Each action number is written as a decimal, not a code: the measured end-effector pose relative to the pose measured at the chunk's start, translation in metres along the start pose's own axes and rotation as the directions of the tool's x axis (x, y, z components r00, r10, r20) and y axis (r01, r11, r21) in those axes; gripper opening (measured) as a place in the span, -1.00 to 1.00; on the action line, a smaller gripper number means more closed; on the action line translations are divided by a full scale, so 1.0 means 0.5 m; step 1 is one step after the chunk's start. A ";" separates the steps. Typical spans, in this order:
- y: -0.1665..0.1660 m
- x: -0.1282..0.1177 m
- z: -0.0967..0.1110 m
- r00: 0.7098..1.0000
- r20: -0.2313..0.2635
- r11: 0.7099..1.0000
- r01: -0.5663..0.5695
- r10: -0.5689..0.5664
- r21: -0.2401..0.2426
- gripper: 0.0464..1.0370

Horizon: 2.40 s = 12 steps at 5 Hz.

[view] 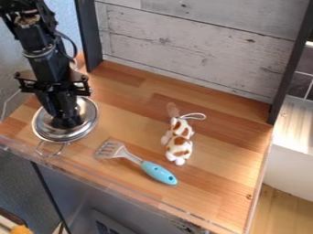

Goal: Take the silver bowl lid on the table

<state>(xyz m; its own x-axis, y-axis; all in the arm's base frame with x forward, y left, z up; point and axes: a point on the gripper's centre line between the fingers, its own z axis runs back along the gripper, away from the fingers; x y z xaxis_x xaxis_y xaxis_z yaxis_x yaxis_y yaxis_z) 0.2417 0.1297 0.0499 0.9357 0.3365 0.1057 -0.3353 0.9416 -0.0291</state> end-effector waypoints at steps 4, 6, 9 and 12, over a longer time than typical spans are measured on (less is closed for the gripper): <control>-0.125 0.072 0.169 0.988 0.154 0.995 0.033 -0.017 -0.099 -0.51; -0.215 0.096 0.099 0.993 0.104 0.985 0.075 -0.059 -0.157 -0.51; -0.248 0.137 -0.040 0.986 0.077 0.984 0.153 -0.146 -0.090 -0.51; -0.246 0.149 -0.073 0.986 0.069 0.986 0.156 -0.151 -0.065 -0.43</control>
<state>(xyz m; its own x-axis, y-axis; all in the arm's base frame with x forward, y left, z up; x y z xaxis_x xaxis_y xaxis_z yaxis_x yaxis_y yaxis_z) 0.3567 0.0391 0.0250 0.9659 0.1888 0.1772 -0.1776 0.9811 -0.0772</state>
